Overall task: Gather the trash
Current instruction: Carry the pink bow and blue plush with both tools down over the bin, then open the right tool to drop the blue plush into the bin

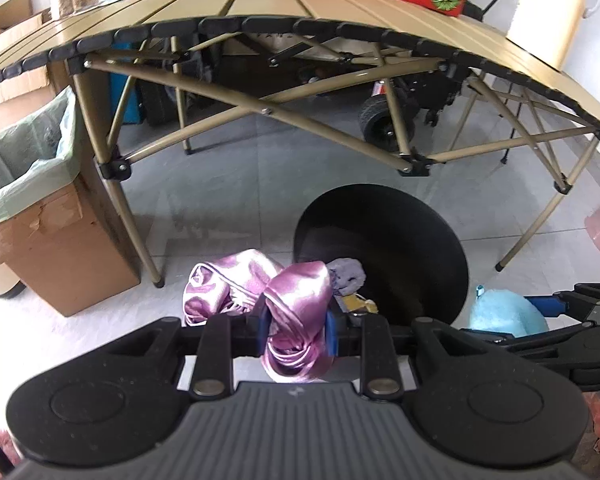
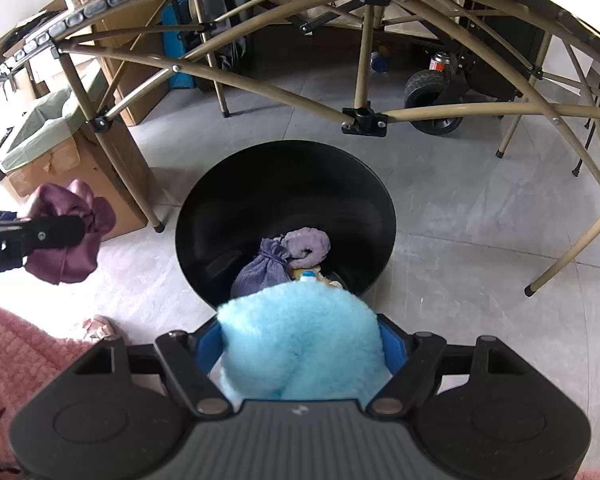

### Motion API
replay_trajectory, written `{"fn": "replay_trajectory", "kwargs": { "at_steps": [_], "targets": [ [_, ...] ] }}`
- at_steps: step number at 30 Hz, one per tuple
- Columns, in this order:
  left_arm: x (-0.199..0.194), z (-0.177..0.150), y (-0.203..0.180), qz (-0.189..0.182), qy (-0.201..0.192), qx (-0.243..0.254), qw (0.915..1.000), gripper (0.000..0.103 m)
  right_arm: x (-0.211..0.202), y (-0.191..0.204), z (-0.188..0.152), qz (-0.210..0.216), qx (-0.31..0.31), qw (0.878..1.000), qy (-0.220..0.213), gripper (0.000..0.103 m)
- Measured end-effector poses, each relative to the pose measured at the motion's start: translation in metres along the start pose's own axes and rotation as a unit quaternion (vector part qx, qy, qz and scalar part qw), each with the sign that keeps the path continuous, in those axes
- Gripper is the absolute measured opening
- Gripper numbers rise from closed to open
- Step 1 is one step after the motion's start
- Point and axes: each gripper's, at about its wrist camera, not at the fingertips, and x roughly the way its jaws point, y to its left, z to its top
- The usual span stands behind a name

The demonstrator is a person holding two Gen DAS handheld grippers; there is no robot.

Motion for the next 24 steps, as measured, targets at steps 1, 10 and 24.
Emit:
{"fn": "replay_trajectory", "kwargs": {
  "at_steps": [1,10,24],
  "targets": [
    [0.001,0.001,0.002,0.002,0.002,-0.003,1.0,0.027,0.002,0.001,0.003,-0.001,-0.001,1.0,0.0,0.076],
    [0.015,0.017,0.006,0.012,0.003,-0.014,0.9998,0.027,0.026,0.008,0.041,0.004,0.001,1.0,-0.011,0.076],
    [0.038,0.026,0.022,0.02,0.017,-0.037,0.999,0.027,0.068,0.012,0.072,0.021,-0.002,0.999,-0.04,0.077]
  ]
}}
